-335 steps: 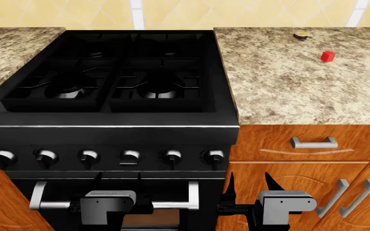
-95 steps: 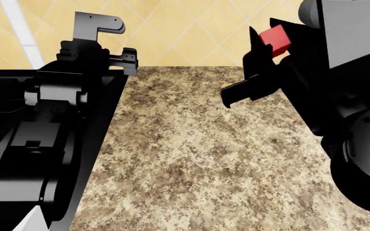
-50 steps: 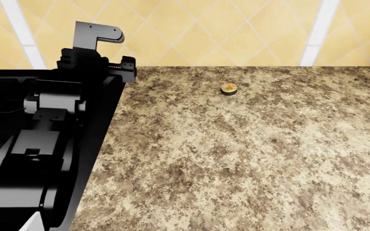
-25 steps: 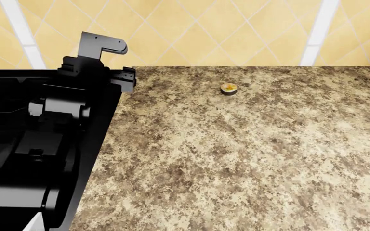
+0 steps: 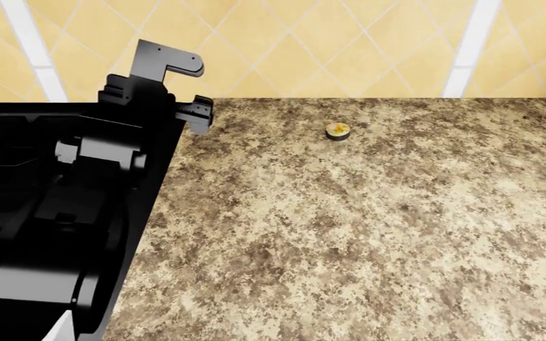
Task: Pick the cube from the counter and place it in the cabinet.
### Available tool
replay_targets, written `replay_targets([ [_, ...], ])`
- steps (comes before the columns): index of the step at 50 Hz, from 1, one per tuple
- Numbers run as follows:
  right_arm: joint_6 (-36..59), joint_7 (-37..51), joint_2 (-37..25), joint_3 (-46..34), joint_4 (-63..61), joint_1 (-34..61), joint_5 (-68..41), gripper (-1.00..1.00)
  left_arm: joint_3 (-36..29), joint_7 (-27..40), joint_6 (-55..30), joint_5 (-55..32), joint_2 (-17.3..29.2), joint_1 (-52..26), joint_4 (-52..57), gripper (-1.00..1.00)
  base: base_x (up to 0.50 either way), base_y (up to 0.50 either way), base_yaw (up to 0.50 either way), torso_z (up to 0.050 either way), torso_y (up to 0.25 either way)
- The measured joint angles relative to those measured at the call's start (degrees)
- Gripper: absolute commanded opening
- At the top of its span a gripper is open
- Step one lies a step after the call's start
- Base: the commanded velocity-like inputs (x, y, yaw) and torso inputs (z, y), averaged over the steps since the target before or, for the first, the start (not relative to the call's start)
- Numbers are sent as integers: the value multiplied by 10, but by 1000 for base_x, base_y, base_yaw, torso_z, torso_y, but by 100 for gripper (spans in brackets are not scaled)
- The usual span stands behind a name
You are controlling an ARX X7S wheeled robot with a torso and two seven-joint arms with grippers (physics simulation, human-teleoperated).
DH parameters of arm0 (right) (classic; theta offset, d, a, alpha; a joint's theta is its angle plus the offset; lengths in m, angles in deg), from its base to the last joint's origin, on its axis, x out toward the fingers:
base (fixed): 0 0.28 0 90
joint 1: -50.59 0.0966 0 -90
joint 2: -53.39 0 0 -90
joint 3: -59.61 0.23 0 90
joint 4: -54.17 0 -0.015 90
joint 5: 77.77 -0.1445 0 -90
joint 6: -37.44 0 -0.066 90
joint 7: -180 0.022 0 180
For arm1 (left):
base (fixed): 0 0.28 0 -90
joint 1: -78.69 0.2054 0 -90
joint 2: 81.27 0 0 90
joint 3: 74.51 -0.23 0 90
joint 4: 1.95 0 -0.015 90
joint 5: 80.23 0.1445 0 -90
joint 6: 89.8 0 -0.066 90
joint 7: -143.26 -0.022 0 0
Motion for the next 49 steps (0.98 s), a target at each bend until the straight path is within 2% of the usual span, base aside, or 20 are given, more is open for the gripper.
replay_targets([
  [9,100,-56,9,13,-212,8,37,100,-4,-3,-52,-2,6,28,85,100,0,0,0,0,0],
  [19,207,-121,13,-22,-411,11,95,100,-7,-6,-90,-6,9,56,154,100,0,0,0,0,0],
  [32,316,-194,15,-64,-589,-6,165,100,-9,-9,-111,-14,12,83,201,100,0,0,0,0,0],
  [39,337,-211,16,-74,-666,-90,194,100,-9,-10,-103,-17,15,92,201,100,0,0,0,0,0],
  [49,315,-165,13,-55,-745,-281,165,100,-9,-13,-97,-24,20,115,226,100,0,0,0,0,0],
])
